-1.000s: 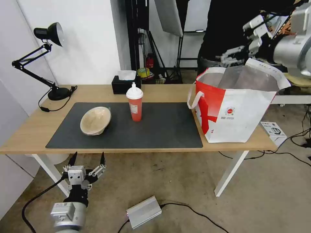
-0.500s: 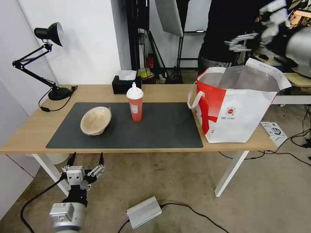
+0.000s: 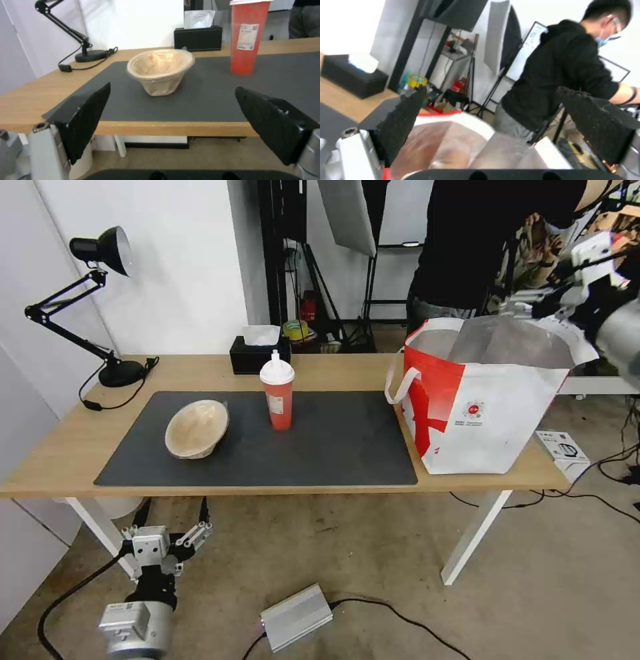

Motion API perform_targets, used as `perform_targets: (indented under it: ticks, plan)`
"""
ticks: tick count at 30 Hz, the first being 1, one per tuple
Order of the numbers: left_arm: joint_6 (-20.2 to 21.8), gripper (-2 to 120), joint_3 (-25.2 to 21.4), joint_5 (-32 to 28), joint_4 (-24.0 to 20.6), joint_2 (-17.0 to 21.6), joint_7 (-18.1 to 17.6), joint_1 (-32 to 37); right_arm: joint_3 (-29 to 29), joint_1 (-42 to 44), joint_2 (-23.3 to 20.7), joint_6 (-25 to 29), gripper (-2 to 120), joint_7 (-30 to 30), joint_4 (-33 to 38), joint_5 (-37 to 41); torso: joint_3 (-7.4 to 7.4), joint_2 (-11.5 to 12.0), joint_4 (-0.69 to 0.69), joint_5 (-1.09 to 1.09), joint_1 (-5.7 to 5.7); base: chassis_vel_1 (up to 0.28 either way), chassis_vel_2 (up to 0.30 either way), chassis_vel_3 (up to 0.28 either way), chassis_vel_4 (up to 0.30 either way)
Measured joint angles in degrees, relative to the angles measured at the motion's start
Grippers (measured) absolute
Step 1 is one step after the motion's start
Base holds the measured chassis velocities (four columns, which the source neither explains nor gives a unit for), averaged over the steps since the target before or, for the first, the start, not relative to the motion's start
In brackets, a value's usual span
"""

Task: Pick up the trash from the table and place it into the takeout bag.

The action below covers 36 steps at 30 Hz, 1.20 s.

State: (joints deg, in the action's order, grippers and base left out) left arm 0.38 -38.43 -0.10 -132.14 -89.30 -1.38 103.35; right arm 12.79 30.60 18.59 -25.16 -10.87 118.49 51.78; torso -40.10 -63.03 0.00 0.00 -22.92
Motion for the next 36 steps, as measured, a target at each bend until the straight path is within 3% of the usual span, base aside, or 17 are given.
perform_targets:
  ticks: [10,14,18,25,33,36]
  plan:
    - [-0.4,100,-0.4,0.4,0.0,-0.4,-0.1,0.5,3.3,9.1,2.6,2.8,100,-1.3,1.8,-2.7,0.00,0.0,-0.01,0.01,0.00,0.000,0.000,0.000,0.000]
    - [-0.4,100,-0.5,0.5,0.0,-0.4,-0.1,0.6,7.2,14.8,3.9,3.7,100,-2.4,3.6,-3.3,0.00,0.0,0.00,0.00,0.00,0.000,0.000,0.000,0.000]
    - [-0.4,100,-0.6,0.5,0.2,-0.3,-0.1,0.6,15.9,23.5,6.4,4.7,100,-3.5,6.8,-4.9,0.00,0.0,-0.01,0.00,0.00,0.000,0.000,0.000,0.000]
    - [-0.4,100,-0.6,0.5,0.3,-0.3,-0.2,0.6,21.2,30.4,8.9,5.1,100,-4.7,10.3,-6.6,0.00,0.0,-0.01,0.00,0.00,0.000,0.000,0.000,0.000]
    - [-0.4,100,-0.3,0.8,0.5,-0.3,-0.2,0.4,25.5,41.8,14.7,5.2,100,-9.7,15.9,-8.7,0.00,0.0,0.00,0.00,0.00,0.000,0.000,0.000,0.000]
    - [-0.4,100,-0.2,1.0,0.7,-0.3,-0.1,0.5,26.3,47.0,18.8,6.2,100,-11.0,17.7,-11.6,0.00,0.0,0.00,0.00,0.00,0.000,0.000,0.000,0.000]
